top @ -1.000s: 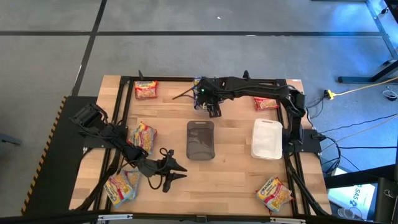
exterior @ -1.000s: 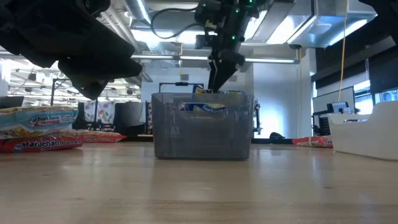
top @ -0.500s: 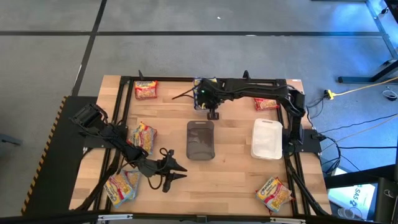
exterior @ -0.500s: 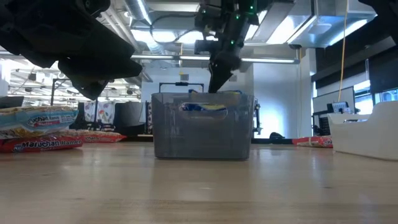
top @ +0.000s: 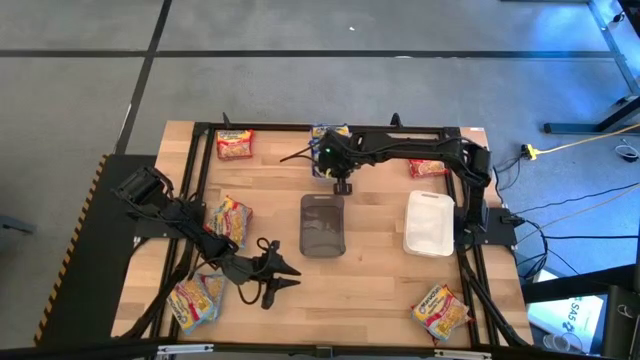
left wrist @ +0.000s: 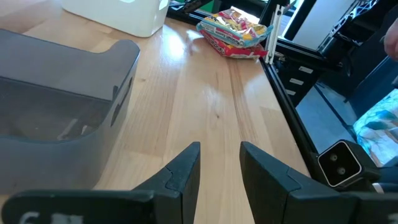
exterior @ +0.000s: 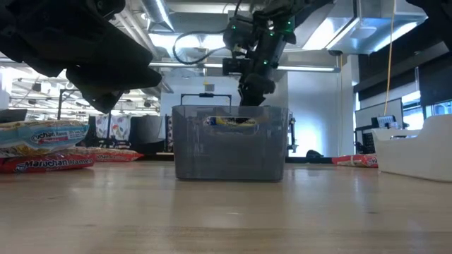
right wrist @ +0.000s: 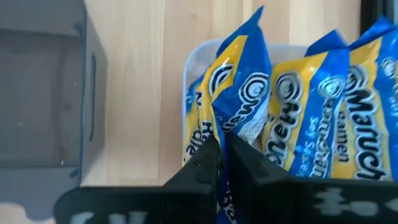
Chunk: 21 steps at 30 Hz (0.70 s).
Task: Sort Maruchan noodles
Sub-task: Put the blue noodle pack into the transparent bin, then put the light blue noodle pack into the black bin
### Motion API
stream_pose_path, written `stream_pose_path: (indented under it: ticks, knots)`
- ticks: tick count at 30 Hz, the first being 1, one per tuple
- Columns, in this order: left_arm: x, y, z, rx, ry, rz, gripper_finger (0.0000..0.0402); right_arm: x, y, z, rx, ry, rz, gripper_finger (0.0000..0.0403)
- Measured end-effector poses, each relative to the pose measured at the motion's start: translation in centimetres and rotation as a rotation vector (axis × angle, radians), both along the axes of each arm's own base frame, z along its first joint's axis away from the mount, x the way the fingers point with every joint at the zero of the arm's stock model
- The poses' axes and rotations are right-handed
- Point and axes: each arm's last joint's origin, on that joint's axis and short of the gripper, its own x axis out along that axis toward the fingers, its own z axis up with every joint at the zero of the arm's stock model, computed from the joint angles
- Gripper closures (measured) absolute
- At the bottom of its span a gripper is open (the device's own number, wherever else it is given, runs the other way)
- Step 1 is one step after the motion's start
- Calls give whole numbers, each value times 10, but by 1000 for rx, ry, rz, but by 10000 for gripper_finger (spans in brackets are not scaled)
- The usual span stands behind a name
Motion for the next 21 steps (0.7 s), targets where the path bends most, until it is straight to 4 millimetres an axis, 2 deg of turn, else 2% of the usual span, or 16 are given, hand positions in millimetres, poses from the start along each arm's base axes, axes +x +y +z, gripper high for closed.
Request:
stream_pose_path:
  ticks: [5,14,16,18,21]
  knots:
    - [0,0,0,-2,0,1,294,4,-1,2,11,-56,-43,361]
    - [0,0,0,-2,0,2,294,3,0,6,21,-30,-56,208]
    - [0,0,0,-2,0,2,294,0,4,17,24,-14,-57,186]
    - [0,0,0,-3,-1,1,294,-6,13,39,30,-15,-59,171]
    - [0,0,1,-7,-6,1,294,-23,40,72,49,-15,-48,164]
